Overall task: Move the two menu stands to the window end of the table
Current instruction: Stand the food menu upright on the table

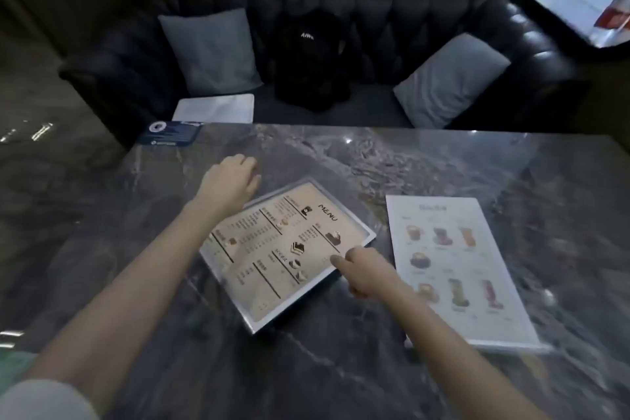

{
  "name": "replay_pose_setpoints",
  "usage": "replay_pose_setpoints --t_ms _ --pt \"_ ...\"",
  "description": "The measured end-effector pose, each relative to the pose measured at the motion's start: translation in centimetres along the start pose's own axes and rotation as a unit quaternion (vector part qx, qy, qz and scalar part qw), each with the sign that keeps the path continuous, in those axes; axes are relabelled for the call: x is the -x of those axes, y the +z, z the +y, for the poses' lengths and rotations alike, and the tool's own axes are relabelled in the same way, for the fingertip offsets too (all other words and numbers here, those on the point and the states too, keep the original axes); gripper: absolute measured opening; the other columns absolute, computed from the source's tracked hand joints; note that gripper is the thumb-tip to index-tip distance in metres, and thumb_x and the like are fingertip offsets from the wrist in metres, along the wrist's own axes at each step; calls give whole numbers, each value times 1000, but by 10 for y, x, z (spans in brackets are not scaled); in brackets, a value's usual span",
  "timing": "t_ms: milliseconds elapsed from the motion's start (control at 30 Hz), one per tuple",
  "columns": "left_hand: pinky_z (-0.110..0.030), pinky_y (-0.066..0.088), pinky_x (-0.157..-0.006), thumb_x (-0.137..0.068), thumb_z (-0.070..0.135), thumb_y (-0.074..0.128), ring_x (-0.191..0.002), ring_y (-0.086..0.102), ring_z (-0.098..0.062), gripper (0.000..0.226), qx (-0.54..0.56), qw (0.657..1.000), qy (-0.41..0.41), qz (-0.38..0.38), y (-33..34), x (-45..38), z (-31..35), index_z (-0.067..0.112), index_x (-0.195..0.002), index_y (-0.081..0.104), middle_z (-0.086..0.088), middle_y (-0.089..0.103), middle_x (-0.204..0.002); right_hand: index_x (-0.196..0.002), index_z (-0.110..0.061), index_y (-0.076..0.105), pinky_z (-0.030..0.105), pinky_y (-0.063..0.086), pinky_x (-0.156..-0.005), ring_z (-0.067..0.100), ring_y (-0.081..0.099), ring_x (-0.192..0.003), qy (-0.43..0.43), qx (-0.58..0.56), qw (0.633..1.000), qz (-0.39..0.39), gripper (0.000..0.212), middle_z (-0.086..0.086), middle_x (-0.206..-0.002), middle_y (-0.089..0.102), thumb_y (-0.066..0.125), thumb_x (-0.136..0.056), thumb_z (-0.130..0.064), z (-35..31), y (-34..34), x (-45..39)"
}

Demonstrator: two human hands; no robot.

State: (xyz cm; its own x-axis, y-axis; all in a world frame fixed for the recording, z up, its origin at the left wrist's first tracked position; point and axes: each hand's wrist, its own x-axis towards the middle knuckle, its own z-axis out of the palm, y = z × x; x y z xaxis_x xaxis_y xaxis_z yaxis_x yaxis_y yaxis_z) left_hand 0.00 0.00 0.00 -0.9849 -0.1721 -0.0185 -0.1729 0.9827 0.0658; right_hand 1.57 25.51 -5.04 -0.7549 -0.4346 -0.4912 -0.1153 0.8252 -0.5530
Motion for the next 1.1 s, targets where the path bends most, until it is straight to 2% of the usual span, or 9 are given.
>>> replay_pose_setpoints --t_ms 67,167,267,333,433,567,667,833,1100 --pt "-44 42 -90 -95 29 41 -115 50 -33 36 -9 1000 -17 -6 13 3 -3 7 -122 49 -15 54 -124 -64 -11 45 33 42 -69 28 52 -79 31 -46 998 4 37 10 -80 56 36 -90 -36 5 17 -4" --pt "-44 37 -100 -96 32 39 -126 43 -31 44 1 999 -35 -31 37 10 -11 7 -132 42 -14 47 -138 -76 -11 54 40 53 -71 28 61 -78 95 -228 969 27 32 10 -84 62 43 -87 -38 12 43 -6" --pt "-45 33 -105 -96 37 37 -133 37 -30 50 9 997 -57 -42 52 7 -19 8 -137 37 -14 41 -144 -99 -6 54 37 57 -59 26 64 -70 180 -442 879 2 28 15 -82 66 50 -88 -31 14 57 -12" --pt "-46 31 -107 -96 38 35 -135 34 -30 53 16 995 -68 -72 61 5 -22 8 -139 34 -14 38 -147 -109 -4 51 36 56 -62 27 66 -77 209 -555 803 -48 29 18 -88 67 52 -89 -26 12 62 -13" --pt "-48 33 -106 -96 40 33 -133 38 -31 53 23 990 -87 -112 73 0 -23 9 -139 34 -15 41 -145 -107 -6 52 37 56 -71 29 65 -91 189 -663 721 -70 22 20 -102 65 51 -89 -18 12 64 -14" --pt "-44 43 -88 -97 43 27 -113 53 -36 47 46 981 -132 -136 82 -5 -26 9 -121 49 -20 58 -123 -113 -2 49 40 59 -71 31 68 -94 142 -744 649 -65 25 20 -109 65 49 -89 -7 13 68 -17" --pt "-41 44 -83 -96 44 27 -105 57 -35 46 63 978 -159 -119 84 -10 -27 11 -108 57 -18 63 -113 -116 -4 50 43 60 -71 33 67 -97 123 -745 651 -78 29 20 -113 65 48 -87 0 14 67 -22" --pt "-44 46 -91 -92 52 33 -106 59 -33 53 113 959 -215 -144 81 -21 -31 13 -106 65 -12 67 -108 -117 -1 48 43 60 -71 32 66 -98 114 -717 682 -90 32 20 -115 64 49 -86 5 13 61 -24" --pt "-38 46 -79 -88 63 31 -86 62 -29 65 135 952 -219 -163 71 -25 -37 10 -80 68 -9 66 -85 -116 -2 47 40 60 -73 27 66 -99 95 -636 762 -70 30 15 -116 64 49 -87 3 -3 45 -25"
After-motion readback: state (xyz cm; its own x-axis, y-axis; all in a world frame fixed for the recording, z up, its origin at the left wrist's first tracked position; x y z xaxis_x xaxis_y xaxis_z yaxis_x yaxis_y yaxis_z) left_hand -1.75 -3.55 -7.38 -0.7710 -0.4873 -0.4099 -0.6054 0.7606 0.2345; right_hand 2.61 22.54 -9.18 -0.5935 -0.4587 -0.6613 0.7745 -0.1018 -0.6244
